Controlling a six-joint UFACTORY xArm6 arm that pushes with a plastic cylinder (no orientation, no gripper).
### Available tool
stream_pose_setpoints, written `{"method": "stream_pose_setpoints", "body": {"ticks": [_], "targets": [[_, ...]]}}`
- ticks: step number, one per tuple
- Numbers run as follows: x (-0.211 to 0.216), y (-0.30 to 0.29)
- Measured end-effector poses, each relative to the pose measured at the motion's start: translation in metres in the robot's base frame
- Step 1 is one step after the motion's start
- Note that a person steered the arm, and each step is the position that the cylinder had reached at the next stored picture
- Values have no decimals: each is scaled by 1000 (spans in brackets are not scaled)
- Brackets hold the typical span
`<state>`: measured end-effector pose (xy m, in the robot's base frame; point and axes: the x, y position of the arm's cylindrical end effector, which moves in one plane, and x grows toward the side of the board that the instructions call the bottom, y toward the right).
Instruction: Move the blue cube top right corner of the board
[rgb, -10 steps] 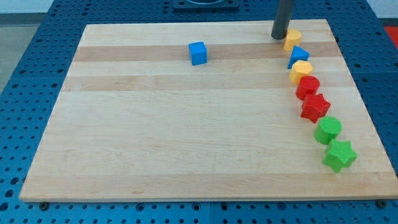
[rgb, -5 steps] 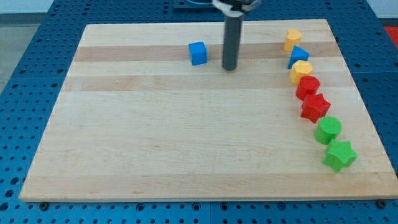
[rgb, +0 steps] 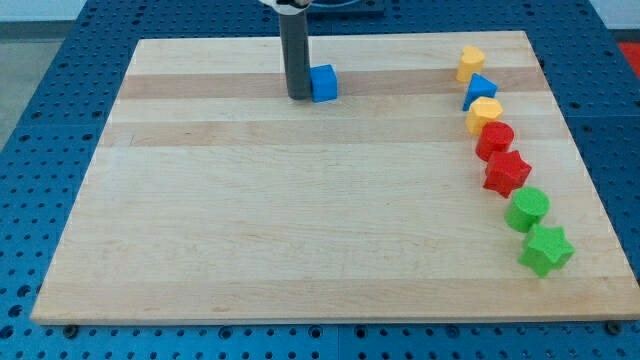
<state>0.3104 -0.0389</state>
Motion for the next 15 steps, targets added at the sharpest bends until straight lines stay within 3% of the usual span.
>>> {"method": "stream_pose_setpoints", "body": {"ticks": [5, 8, 13, 15], "targets": [[-53, 99], [-82, 107], [-73, 123], [-73, 157]]}}
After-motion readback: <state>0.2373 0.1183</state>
